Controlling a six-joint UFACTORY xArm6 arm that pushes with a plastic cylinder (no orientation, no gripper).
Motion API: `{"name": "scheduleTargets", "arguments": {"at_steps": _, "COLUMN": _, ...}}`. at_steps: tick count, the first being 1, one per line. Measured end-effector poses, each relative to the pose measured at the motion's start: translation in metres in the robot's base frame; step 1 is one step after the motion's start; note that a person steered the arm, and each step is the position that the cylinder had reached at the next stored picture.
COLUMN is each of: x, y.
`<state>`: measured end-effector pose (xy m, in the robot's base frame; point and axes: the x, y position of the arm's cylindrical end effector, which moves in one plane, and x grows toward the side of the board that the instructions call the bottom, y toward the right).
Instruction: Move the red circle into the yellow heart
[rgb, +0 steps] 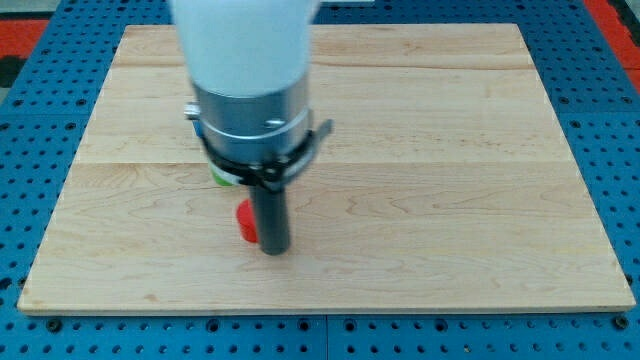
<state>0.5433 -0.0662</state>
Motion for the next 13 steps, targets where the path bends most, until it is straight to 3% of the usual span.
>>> {"name": "scheduleTargets", "arguments": {"at_steps": 1, "x": -0.029, "y": -0.037}}
{"name": "scheduleTargets", "arguments": {"at_steps": 4, "x": -0.08, "y": -0.037}}
{"name": "scheduleTargets", "arguments": {"at_steps": 6, "x": -0.024, "y": -0.035}}
{"name": "scheduleTargets", "arguments": {"at_steps": 7, "x": -0.025, "y": -0.094}}
{"name": "scheduleTargets", "arguments": {"at_steps": 8, "x": -0.039, "y": -0.102}}
{"name": "scheduleTargets", "arguments": {"at_steps": 10, "x": -0.07, "y": -0.021}}
{"name": "scheduleTargets", "arguments": {"at_steps": 13, "x": -0.057, "y": -0.052}}
